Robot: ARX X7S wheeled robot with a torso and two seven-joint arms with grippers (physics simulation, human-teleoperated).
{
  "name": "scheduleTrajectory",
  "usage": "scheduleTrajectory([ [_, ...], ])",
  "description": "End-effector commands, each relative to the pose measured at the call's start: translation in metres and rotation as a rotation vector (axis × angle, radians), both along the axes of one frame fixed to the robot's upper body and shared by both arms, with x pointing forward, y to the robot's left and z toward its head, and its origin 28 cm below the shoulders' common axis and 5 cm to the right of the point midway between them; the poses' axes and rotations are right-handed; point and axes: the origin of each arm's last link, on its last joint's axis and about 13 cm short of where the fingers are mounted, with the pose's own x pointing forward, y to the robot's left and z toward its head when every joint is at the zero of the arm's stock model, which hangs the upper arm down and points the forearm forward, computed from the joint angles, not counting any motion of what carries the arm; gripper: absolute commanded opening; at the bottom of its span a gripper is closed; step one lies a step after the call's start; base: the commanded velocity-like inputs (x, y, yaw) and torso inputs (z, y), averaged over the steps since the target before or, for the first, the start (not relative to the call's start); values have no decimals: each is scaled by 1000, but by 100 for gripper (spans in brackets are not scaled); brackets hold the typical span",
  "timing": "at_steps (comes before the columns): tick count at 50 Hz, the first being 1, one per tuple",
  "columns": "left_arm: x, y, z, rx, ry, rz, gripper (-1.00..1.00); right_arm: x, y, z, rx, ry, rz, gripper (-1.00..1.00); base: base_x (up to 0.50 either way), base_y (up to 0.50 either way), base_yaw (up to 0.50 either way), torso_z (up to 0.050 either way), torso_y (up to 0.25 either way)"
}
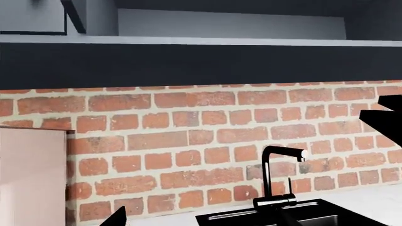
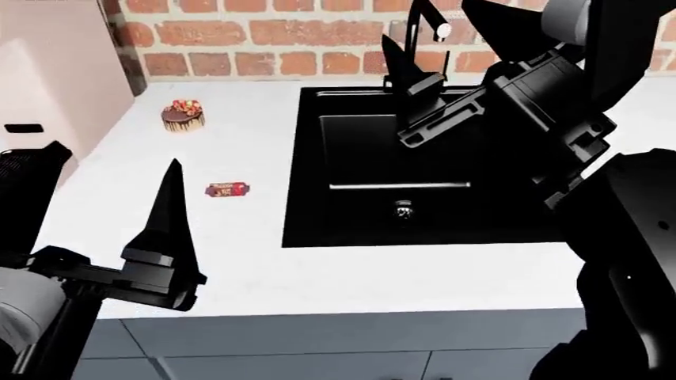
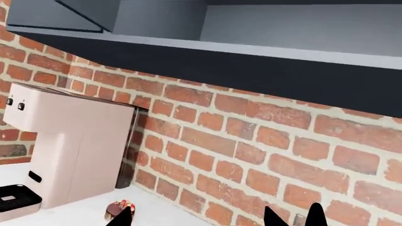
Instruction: Pick the peanut butter and bar from the counter and place them in the cabinets closest to them.
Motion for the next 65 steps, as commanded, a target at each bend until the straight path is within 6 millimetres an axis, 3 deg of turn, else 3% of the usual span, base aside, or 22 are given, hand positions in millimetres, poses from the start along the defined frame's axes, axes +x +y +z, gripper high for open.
scheduleTrajectory([
  [1, -1, 0, 2, 1, -4, 0, 100, -1, -1, 5, 9, -4, 2, 100, 12, 0, 0, 0, 0],
  [65, -1, 1, 12, 15, 0, 4, 100, -8, 4, 35, -75, -37, 58, 100, 73, -31, 23, 0, 0],
])
